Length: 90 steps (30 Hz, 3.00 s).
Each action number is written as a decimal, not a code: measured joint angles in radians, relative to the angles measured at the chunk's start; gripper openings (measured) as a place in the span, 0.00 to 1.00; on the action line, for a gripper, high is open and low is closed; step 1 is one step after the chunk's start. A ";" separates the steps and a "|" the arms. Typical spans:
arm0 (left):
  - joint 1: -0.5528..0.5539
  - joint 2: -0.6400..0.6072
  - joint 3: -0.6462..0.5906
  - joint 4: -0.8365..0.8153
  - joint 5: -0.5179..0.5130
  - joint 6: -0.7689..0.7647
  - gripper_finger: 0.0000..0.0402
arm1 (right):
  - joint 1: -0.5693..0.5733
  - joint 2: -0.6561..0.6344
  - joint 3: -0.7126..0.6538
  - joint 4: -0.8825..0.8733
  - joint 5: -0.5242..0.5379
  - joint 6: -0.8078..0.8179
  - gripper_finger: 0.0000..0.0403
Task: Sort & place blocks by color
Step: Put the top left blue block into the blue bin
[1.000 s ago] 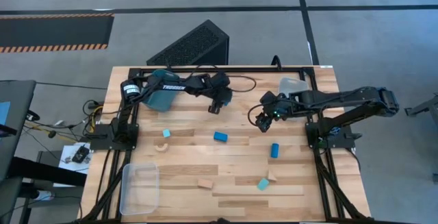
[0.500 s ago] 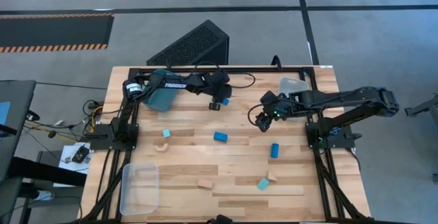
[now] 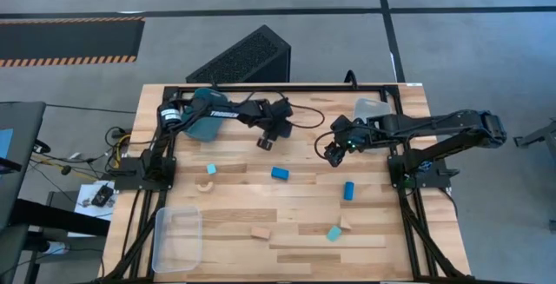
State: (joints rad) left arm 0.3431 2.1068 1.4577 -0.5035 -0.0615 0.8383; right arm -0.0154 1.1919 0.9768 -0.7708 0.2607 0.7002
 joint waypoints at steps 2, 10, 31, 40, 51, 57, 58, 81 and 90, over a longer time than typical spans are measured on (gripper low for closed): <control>-0.005 -0.003 0.001 -0.036 0.006 -0.031 0.32 | 0.000 0.000 0.000 0.000 0.000 0.000 0.67; -0.007 -0.066 -0.001 -0.147 0.133 -0.154 0.32 | 0.000 0.000 0.000 0.003 -0.002 0.000 0.67; 0.017 -0.077 -0.012 0.098 0.055 -0.181 0.52 | 0.023 0.000 0.000 0.054 0.000 0.037 0.67; 0.062 -0.077 -0.020 0.225 0.090 -0.181 0.42 | 0.023 0.000 0.000 0.053 0.002 0.060 0.67; 0.053 -0.011 -0.015 0.192 0.089 -0.013 0.34 | 0.024 0.000 0.000 0.048 0.004 0.111 0.67; 0.052 -0.011 -0.014 0.189 0.078 -0.020 0.32 | 0.042 0.000 0.000 0.046 0.004 0.128 0.67; 0.049 -0.011 -0.014 0.188 0.073 -0.020 0.32 | 0.042 0.000 0.000 0.045 0.004 0.130 0.67; -0.031 -0.057 -0.012 -0.007 0.093 -0.171 0.32 | 0.042 0.000 0.000 0.050 0.003 0.114 0.67; 0.016 -0.042 -0.015 0.033 0.257 -0.242 0.49 | 0.042 0.000 0.000 0.050 -0.012 0.104 0.67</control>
State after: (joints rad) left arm 0.3589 2.0651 1.4432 -0.4709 0.1960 0.5959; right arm 0.0261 1.1919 0.9768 -0.7208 0.2487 0.8040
